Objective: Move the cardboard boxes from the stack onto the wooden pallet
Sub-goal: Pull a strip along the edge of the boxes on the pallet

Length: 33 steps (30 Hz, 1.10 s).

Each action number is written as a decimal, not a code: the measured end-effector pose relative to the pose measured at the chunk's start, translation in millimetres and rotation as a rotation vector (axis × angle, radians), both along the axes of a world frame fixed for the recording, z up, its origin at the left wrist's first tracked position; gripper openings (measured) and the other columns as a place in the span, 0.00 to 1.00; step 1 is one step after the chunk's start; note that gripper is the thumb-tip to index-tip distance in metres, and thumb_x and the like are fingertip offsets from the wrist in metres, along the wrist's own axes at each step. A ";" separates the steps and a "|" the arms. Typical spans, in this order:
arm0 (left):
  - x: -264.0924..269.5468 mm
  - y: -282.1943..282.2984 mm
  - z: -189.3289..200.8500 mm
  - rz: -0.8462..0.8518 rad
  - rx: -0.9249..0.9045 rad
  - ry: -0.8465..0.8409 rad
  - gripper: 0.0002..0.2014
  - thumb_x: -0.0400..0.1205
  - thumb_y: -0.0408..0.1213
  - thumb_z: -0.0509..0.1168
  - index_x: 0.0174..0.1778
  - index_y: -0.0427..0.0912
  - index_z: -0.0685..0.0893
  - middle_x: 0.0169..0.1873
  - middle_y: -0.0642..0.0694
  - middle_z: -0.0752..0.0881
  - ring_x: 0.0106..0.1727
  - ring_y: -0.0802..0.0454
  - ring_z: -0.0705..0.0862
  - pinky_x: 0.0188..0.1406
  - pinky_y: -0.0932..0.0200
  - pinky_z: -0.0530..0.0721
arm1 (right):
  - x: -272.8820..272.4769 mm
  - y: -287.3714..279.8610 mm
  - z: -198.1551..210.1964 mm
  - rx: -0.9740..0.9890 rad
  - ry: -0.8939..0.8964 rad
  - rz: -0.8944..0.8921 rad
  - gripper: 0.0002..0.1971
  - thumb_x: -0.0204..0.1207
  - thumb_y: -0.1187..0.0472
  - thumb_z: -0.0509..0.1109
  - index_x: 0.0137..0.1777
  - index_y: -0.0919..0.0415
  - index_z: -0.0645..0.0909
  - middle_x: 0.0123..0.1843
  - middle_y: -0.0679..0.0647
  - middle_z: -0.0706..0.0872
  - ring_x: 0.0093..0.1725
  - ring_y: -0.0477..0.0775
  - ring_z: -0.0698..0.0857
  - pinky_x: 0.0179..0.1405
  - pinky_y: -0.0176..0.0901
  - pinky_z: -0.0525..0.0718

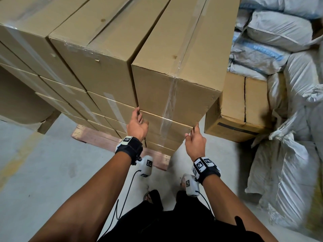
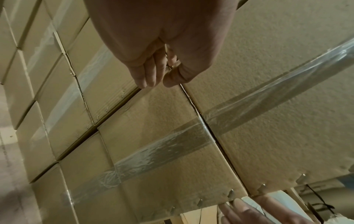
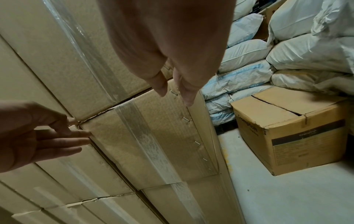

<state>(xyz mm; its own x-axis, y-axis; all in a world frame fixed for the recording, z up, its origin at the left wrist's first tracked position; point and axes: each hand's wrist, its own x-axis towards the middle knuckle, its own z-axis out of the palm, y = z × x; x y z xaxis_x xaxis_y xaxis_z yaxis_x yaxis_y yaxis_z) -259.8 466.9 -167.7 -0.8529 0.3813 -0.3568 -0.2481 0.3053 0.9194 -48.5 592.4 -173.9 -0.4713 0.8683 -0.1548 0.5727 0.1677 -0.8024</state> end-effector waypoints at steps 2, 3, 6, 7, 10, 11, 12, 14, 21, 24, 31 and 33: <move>-2.5 -0.4 -3.0 -0.008 -0.010 -0.004 0.36 0.84 0.24 0.66 0.86 0.59 0.70 0.78 0.44 0.82 0.77 0.57 0.81 0.81 0.49 0.78 | 0.3 -1.9 1.1 0.003 -0.007 0.002 0.36 0.88 0.65 0.69 0.93 0.62 0.57 0.73 0.65 0.87 0.75 0.65 0.84 0.78 0.47 0.77; -3.0 -1.0 -4.1 -0.015 -0.017 -0.002 0.37 0.84 0.24 0.66 0.86 0.59 0.69 0.78 0.44 0.82 0.77 0.57 0.81 0.81 0.49 0.78 | 0.7 -2.4 0.5 0.007 -0.022 0.003 0.37 0.88 0.64 0.69 0.93 0.61 0.57 0.72 0.66 0.87 0.74 0.66 0.85 0.78 0.50 0.79; -1.6 -2.9 -3.8 -0.090 -0.061 0.009 0.41 0.83 0.23 0.65 0.89 0.58 0.63 0.82 0.46 0.78 0.79 0.56 0.80 0.83 0.51 0.75 | 1.0 -2.3 0.1 -0.025 -0.068 0.014 0.39 0.89 0.63 0.68 0.94 0.57 0.50 0.75 0.67 0.85 0.76 0.68 0.83 0.80 0.55 0.79; -0.9 -3.2 -3.2 -0.118 -0.069 0.000 0.43 0.83 0.22 0.65 0.91 0.58 0.60 0.83 0.48 0.76 0.80 0.54 0.78 0.84 0.51 0.74 | 1.0 -2.2 0.6 -0.046 -0.081 0.022 0.41 0.90 0.63 0.67 0.95 0.55 0.47 0.79 0.66 0.82 0.79 0.67 0.81 0.82 0.55 0.77; 3.6 -1.2 -2.9 -0.165 -0.005 -0.084 0.48 0.83 0.17 0.61 0.93 0.59 0.51 0.88 0.48 0.68 0.85 0.54 0.71 0.86 0.49 0.70 | -0.1 -2.6 4.1 -0.080 -0.122 0.040 0.43 0.90 0.63 0.66 0.94 0.54 0.41 0.79 0.68 0.80 0.79 0.68 0.80 0.79 0.54 0.76; 6.4 -0.8 -0.9 -0.167 0.009 -0.107 0.49 0.83 0.16 0.61 0.93 0.58 0.49 0.88 0.47 0.68 0.85 0.53 0.72 0.86 0.49 0.70 | -1.0 -3.2 5.9 -0.087 -0.134 0.035 0.42 0.90 0.63 0.66 0.94 0.55 0.41 0.76 0.68 0.82 0.76 0.69 0.82 0.77 0.53 0.78; 8.9 -1.5 0.7 -0.173 0.010 -0.118 0.48 0.84 0.17 0.60 0.93 0.57 0.48 0.87 0.47 0.70 0.84 0.53 0.73 0.86 0.50 0.70 | -2.1 -4.6 7.4 -0.099 -0.139 0.021 0.42 0.91 0.62 0.66 0.94 0.56 0.42 0.73 0.67 0.84 0.74 0.68 0.83 0.76 0.54 0.78; 13.2 -5.3 3.6 -0.206 -0.008 -0.136 0.43 0.87 0.21 0.61 0.93 0.53 0.49 0.83 0.51 0.74 0.79 0.55 0.78 0.81 0.56 0.74 | -3.4 -8.3 7.5 -0.130 -0.136 -0.005 0.40 0.90 0.63 0.65 0.95 0.56 0.45 0.68 0.66 0.85 0.69 0.68 0.84 0.77 0.56 0.80; 10.4 -32.5 -11.1 -0.231 -0.090 -0.192 0.30 0.86 0.22 0.63 0.85 0.41 0.70 0.57 0.52 0.85 0.58 0.51 0.83 0.59 0.55 0.82 | -13.8 -26.8 0.6 -0.186 -0.263 -0.039 0.34 0.88 0.62 0.67 0.92 0.60 0.59 0.72 0.68 0.84 0.74 0.72 0.81 0.76 0.57 0.80; 2.1 -45.8 -12.6 -0.209 -0.127 -0.102 0.21 0.84 0.24 0.65 0.73 0.44 0.80 0.59 0.51 0.89 0.57 0.50 0.87 0.62 0.52 0.85 | -30.6 -35.8 9.6 -0.164 -0.321 0.049 0.23 0.86 0.61 0.71 0.80 0.62 0.78 0.69 0.66 0.89 0.71 0.69 0.85 0.71 0.51 0.81; -37.8 -58.7 3.9 -0.156 -0.081 -0.042 0.19 0.81 0.24 0.67 0.66 0.44 0.84 0.52 0.49 0.88 0.49 0.51 0.86 0.53 0.58 0.86 | -91.5 -73.2 41.1 -0.134 -0.069 0.123 0.09 0.81 0.60 0.76 0.60 0.56 0.90 0.47 0.48 0.95 0.46 0.44 0.91 0.58 0.33 0.84; -57.8 -61.3 11.0 -0.150 -0.065 -0.020 0.20 0.83 0.22 0.65 0.69 0.42 0.83 0.56 0.48 0.88 0.52 0.48 0.86 0.55 0.59 0.86 | -114.1 -81.2 45.4 -0.111 -0.023 0.085 0.07 0.81 0.60 0.77 0.58 0.56 0.90 0.45 0.47 0.94 0.40 0.36 0.88 0.53 0.23 0.82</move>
